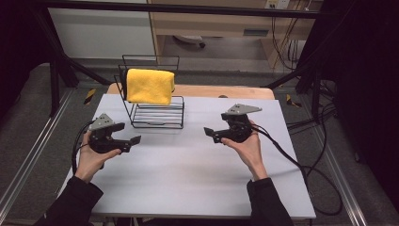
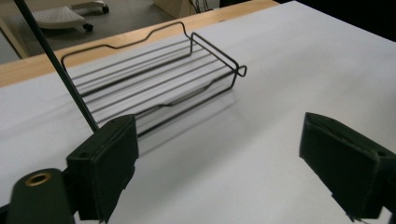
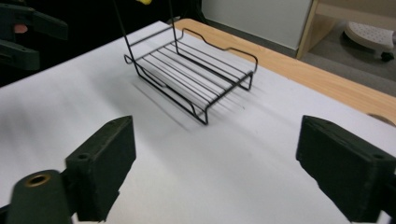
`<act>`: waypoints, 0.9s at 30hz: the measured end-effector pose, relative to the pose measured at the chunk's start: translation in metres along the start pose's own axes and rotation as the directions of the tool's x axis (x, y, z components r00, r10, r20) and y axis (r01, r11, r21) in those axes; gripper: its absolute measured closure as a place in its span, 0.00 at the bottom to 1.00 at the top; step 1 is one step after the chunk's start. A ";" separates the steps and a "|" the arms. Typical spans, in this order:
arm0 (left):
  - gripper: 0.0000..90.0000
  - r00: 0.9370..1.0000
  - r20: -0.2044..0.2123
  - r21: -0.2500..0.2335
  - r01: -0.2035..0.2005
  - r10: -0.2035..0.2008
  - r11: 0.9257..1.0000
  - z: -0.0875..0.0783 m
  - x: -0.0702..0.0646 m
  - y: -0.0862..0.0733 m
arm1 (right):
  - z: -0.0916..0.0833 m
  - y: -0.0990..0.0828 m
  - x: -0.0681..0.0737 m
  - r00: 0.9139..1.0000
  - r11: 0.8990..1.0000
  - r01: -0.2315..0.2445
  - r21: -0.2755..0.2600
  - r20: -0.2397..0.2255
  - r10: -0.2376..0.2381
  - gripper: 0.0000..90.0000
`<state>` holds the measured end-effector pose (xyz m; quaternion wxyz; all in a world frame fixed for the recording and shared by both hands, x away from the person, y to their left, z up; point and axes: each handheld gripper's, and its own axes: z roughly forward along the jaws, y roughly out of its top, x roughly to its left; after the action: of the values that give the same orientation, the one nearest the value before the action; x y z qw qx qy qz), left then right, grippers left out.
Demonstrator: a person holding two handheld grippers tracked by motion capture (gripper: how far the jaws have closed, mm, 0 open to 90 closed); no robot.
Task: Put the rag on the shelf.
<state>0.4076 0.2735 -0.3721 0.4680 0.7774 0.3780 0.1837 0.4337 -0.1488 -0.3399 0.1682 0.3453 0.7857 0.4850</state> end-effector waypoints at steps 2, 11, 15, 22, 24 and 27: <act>0.11 1.000 0.007 0.003 0.012 -0.012 1.000 0.002 -0.001 -0.008 | -0.005 -0.009 -0.005 1.000 1.000 -0.009 0.007 0.007 0.009 0.09; 0.09 0.999 0.021 0.034 0.040 -0.040 0.999 0.006 0.001 -0.039 | -0.021 -0.053 -0.022 0.998 0.997 -0.061 0.044 0.023 0.061 0.03; 0.09 0.999 0.014 0.055 0.034 -0.035 0.998 0.006 0.001 -0.049 | -0.026 -0.069 -0.026 0.996 0.995 -0.087 0.047 0.019 0.087 0.03; 0.09 0.999 0.037 0.074 0.020 -0.023 0.997 0.006 -0.001 -0.059 | -0.039 -0.094 -0.032 0.992 0.991 -0.126 0.045 0.018 0.125 0.02; 0.09 0.999 0.041 0.079 0.013 -0.016 0.997 0.006 -0.002 -0.061 | -0.043 -0.101 -0.034 0.992 0.991 -0.128 0.038 0.020 0.128 0.01; 0.09 0.999 0.036 0.084 0.013 -0.017 0.996 0.006 -0.001 -0.065 | -0.049 -0.112 -0.038 0.990 0.989 -0.141 0.034 0.026 0.140 0.01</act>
<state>0.3840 0.2867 -0.4310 0.4432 0.7968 0.3825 0.1496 0.3886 -0.2394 -0.4178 0.1366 0.4085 0.7658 0.4775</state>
